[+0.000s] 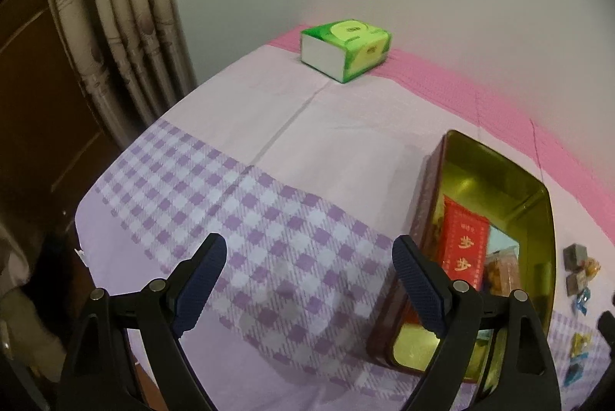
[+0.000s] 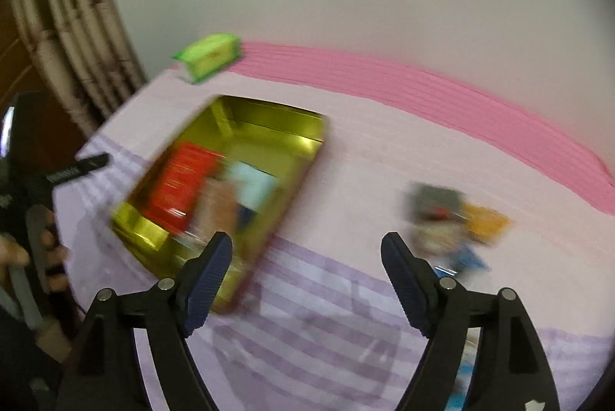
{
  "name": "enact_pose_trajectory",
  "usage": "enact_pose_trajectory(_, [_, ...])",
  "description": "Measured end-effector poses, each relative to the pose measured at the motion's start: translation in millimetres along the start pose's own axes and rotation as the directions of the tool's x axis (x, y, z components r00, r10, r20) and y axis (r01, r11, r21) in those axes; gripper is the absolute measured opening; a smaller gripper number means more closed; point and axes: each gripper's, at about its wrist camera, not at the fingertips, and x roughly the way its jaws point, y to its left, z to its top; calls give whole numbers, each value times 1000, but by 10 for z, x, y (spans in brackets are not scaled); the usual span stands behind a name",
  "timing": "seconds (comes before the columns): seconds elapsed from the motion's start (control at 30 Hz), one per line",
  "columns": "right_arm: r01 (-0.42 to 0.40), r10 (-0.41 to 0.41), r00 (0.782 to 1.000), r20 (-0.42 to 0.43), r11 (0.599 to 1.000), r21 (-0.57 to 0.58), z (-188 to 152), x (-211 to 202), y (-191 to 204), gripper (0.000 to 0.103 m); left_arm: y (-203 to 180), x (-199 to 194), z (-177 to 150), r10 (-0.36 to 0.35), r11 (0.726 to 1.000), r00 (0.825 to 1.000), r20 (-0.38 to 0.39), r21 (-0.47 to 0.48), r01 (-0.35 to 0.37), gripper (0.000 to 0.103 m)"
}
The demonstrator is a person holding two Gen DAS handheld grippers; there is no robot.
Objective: Organize snacks
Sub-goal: 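Grasp the blue-wrapped candy with the right tool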
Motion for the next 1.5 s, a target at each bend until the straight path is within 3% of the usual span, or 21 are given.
enact_pose_trajectory(0.2, [125, -117, 987, -112, 990, 61, -510, -230, -754, 78, -244, -72, -25, -56, 996, 998, -14, 72, 57, 88])
enact_pose_trajectory(0.33, [164, -152, 973, -175, 985, 58, -791, -218, -989, 78, -391, -174, -34, -77, 991, 997, -6, 105, 77, 88])
enact_pose_trajectory(0.57, [135, -111, 966, -234, 987, 90, -1103, -5, -1089, 78, -671, -221, -230, -57, 978, 997, -53, 200, 66, 88])
enact_pose_trajectory(0.8, [105, -77, 968, -238, 988, 109, -1116, 142, -1120, 78, -1059, -320, -420, -82, 947, 992, -96, 303, 108, 88])
enact_pose_trajectory(0.97, [89, -60, 971, -231, 989, 114, -1112, 212, -1148, 77, -1466, -390, -557, -118, 905, 985, -125, 394, 158, 88])
enact_pose_trajectory(1.2, [58, -22, 971, -236, 988, 144, -1147, 278, -1218, 48, -2092, -405, -786, -204, 824, 955, -217, 488, 287, 88])
enact_pose_trajectory(1.3, [67, -35, 973, -229, 989, 135, -1174, 279, -1212, 43, -2368, -363, -885, -219, 784, 945, -245, 532, 320, 88])
enact_pose_trajectory(1.4, [54, -21, 978, -206, 987, 153, -1202, 246, -1248, 31, -2649, -356, -1010, -224, 733, 946, -234, 600, 322, 88])
enact_pose_trajectory(1.5, [44, -8, 981, -191, 982, 182, -1233, 226, -1328, 27, -2834, -318, -1075, -259, 694, 929, -266, 618, 370, 88])
